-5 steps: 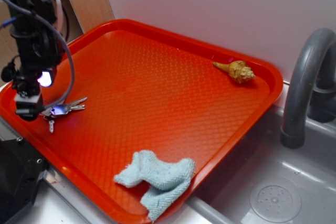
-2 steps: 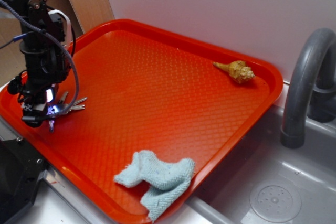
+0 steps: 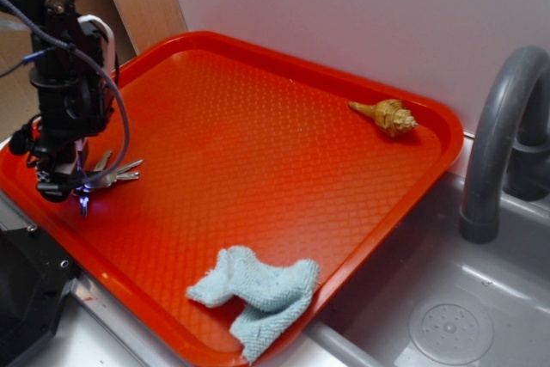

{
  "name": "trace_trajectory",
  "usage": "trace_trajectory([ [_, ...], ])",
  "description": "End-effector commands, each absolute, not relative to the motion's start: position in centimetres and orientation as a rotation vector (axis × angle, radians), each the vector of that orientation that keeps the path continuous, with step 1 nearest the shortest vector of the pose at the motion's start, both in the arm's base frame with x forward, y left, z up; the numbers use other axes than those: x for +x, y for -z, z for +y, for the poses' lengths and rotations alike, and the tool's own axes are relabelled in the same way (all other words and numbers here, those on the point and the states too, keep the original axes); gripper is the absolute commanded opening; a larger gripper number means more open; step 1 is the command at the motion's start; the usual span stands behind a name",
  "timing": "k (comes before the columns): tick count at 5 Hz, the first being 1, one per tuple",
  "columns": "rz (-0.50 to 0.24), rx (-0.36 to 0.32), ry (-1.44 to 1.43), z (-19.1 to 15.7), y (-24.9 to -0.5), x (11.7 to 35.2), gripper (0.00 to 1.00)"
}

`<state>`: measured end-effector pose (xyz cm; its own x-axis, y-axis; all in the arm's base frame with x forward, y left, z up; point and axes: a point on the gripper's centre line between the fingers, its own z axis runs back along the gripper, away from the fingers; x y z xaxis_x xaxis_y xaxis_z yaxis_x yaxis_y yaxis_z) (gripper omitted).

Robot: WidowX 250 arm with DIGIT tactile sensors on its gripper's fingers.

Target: Grab the silver keys.

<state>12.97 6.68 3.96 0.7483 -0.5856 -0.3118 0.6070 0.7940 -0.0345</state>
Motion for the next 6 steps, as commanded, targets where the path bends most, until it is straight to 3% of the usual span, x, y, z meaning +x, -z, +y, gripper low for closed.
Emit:
trace_trajectory([
  [1, 0.212, 0.144, 0.522, 4.1, -11.8, 17.6, 0.0],
  [2, 0.175, 0.034, 0.282, 0.8, -17.1, 22.8, 0.0],
  [3, -0.044, -0.073, 0.076, 0.3, -22.1, 24.6, 0.0],
  [4, -0.092, -0.1, -0.103, 1.1, -21.5, 24.7, 0.0],
  [6, -0.101, -0.042, -0.116, 2.5, -20.0, 26.0, 0.0],
])
